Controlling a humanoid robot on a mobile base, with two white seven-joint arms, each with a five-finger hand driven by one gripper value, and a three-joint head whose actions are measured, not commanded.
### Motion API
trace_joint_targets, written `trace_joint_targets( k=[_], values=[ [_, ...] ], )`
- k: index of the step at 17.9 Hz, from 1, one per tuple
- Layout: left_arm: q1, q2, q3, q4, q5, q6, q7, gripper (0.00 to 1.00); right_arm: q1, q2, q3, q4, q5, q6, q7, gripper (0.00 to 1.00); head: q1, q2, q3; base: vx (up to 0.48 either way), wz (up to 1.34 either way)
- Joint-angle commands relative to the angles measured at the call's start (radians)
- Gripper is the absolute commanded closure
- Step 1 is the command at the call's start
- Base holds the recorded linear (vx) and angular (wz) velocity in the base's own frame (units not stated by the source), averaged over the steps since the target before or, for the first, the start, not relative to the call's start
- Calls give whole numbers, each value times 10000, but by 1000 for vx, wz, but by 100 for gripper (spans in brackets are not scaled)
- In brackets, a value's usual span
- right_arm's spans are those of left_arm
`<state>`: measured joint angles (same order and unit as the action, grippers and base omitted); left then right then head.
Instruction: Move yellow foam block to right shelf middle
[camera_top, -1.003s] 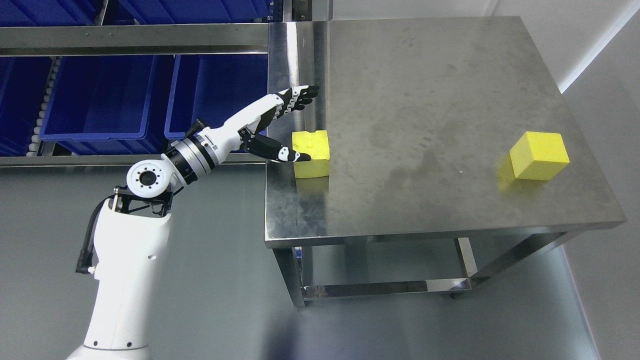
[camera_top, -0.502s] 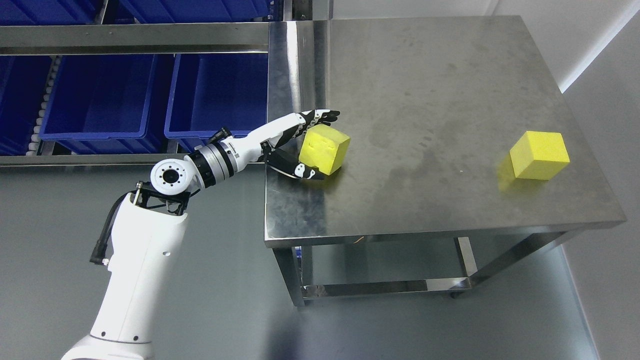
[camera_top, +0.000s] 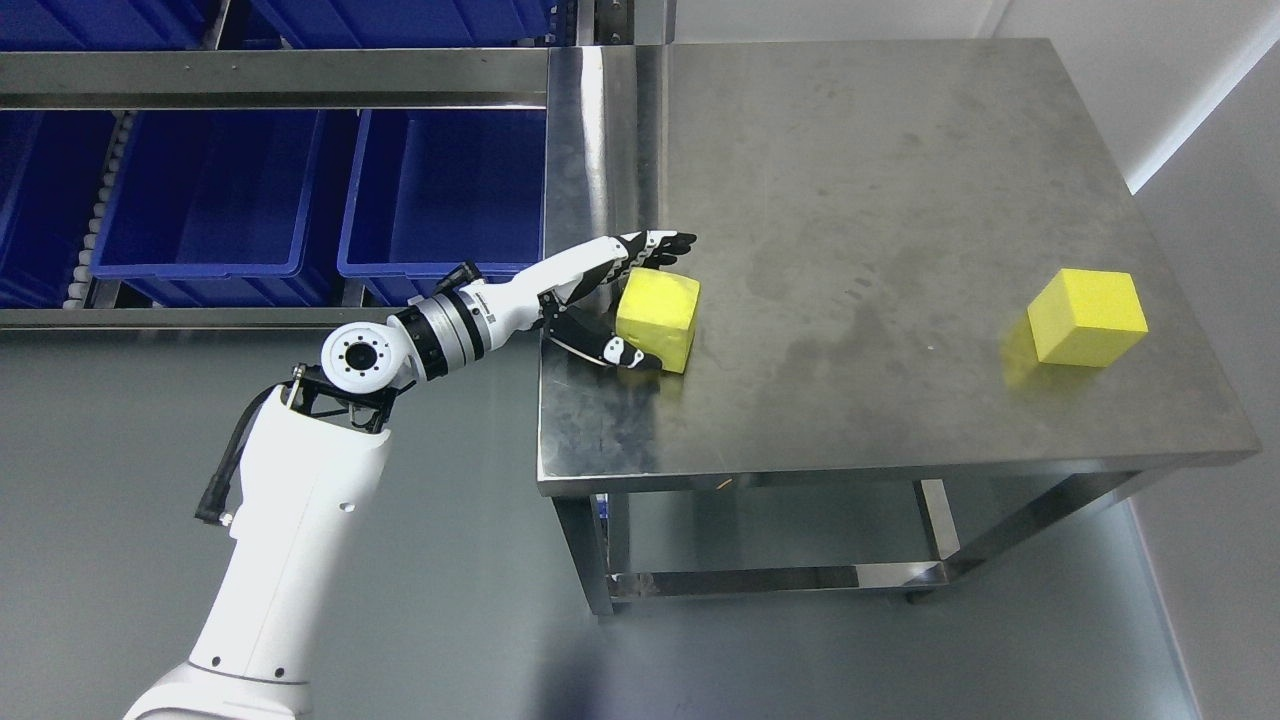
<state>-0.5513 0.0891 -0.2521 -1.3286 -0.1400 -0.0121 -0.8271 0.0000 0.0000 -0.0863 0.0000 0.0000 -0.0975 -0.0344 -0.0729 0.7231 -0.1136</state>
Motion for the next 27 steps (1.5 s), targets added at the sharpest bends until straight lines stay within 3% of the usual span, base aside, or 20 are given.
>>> trace_joint_targets(
  k=[1, 6, 9, 12, 13, 14, 15, 16, 17, 18, 21, 22, 24, 27],
  values=[
    [159, -537, 141, 324, 35, -261, -74, 30, 15, -175, 4, -175, 31, 24, 6, 0, 0, 0, 0, 5, 11],
    [635, -717, 1109, 324, 477, -1809, -89, 71, 15, -175, 4, -175, 31, 24, 6, 0, 0, 0, 0, 11, 42],
    [666, -717, 1186, 324, 786, -1874, -89, 80, 15, -175, -12, -175, 31, 24, 6, 0, 0, 0, 0, 14, 5],
    [666, -717, 1477, 308, 1320, -1950, -302, 100, 15, -175, 4, -175, 31, 24, 6, 0, 0, 0, 0, 0, 0],
    [651, -717, 1493, 308, 1430, -1950, -380, 100, 15, -175, 4, -175, 31, 24, 6, 0, 0, 0, 0, 0, 0],
    [620, -717, 1462, 293, 1400, -1950, -335, 88, 15, -175, 4, -175, 31, 24, 6, 0, 0, 0, 0, 0, 0],
    [499, -717, 1265, 293, 1203, -1859, -335, 54, 15, -175, 4, -175, 31, 24, 6, 0, 0, 0, 0, 0, 0],
    [406, -717, 1080, 293, 624, -1797, -335, 28, 15, -175, -11, -175, 31, 24, 6, 0, 0, 0, 0, 0, 0],
    [390, -717, 881, 293, -263, -1782, -350, 10, 15, -175, -12, -175, 31, 24, 6, 0, 0, 0, 0, 0, 0],
    [375, -717, 864, 293, -728, -1766, -350, 3, 15, -175, 4, -175, 31, 24, 6, 0, 0, 0, 0, 0, 0],
    [390, -717, 864, 324, -809, -1629, -350, 3, 15, -175, -11, -175, 31, 24, 6, 0, 0, 0, 0, 0, 0],
    [375, -717, 833, 324, -809, -1446, -350, 8, 15, -175, 4, -175, 31, 24, 6, 0, 0, 0, 0, 0, 0],
    [390, -717, 955, 308, -717, -1306, -380, 40, 15, -175, 4, -175, 31, 24, 6, 0, 0, 0, 0, 0, 0],
    [375, -717, 1369, 293, -290, -1352, -381, 77, 15, -175, 4, -175, 31, 24, 6, 0, 0, 0, 0, 0, 0]
  ],
)
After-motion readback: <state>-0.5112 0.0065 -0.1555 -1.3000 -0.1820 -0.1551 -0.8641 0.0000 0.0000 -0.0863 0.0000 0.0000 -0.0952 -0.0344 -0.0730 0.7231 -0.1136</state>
